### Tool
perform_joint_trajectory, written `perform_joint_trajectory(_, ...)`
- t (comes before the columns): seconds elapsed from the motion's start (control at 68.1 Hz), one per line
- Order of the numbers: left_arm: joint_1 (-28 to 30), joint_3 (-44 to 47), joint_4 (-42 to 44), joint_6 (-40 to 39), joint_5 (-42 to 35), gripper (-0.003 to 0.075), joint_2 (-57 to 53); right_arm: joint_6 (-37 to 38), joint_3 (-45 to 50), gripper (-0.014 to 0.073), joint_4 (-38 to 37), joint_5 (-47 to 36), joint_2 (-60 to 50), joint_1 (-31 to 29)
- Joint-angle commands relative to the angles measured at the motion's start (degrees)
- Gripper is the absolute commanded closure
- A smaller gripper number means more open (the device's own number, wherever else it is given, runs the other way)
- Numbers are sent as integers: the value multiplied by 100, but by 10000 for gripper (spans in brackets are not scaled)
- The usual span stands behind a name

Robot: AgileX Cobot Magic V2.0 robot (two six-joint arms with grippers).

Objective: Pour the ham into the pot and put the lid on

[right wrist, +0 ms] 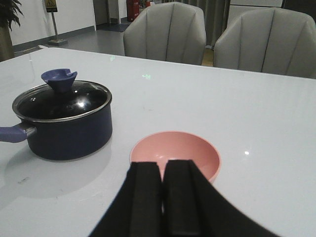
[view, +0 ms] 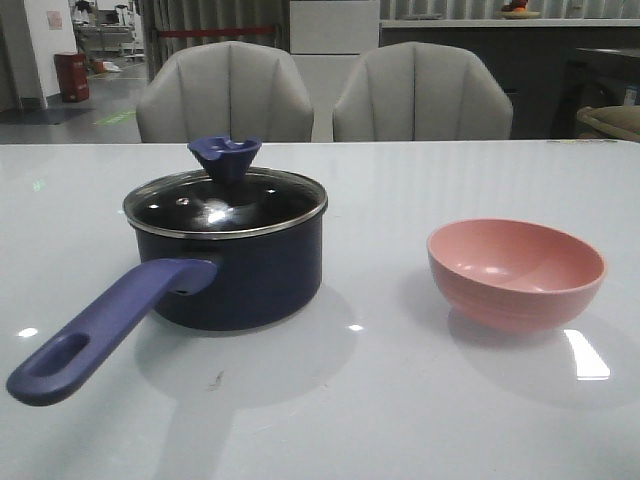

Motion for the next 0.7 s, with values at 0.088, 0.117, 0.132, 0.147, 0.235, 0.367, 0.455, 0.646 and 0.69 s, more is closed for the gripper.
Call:
perform_joint_trajectory(0.088,-37,1343,-23,-8,-1448,155,-1578,-64,-180,435,31,-415,57,3)
perform_joint_trajectory(0.117,-37,1540,-23,-8,-1479,155,-1846,-64,-180,435,31,-415,57,3)
perform_joint_trajectory(0.132,-37,1731,-23,-8,-1494,155,-1997,-64,-180,435,31,-415,57,3)
perform_joint_trajectory(0.147,-37,1731,-23,-8,-1494,155,-2049,-64,-180,435,31,-415,57,3)
perform_joint_trajectory(0.235,-37,2301,-94,-8,-1515,155,-2636,-64,-180,435,31,-415,57,3)
perform_joint_trajectory(0.367,-37,3083,-276,-8,-1653,185,-3563,-64,-180,435,31,-415,57,3)
perform_joint_trajectory(0.455,-37,3413,-276,-8,-1750,318,-3902,-64,-180,435,31,-415,57,3)
perform_joint_trajectory(0.646,-37,3613,-276,-8,-2028,596,-4146,-64,-180,435,31,-415,57,3)
perform_joint_trajectory(0.69,-37,3613,-276,-8,-2028,584,-4146,-64,-180,435,31,-415,57,3)
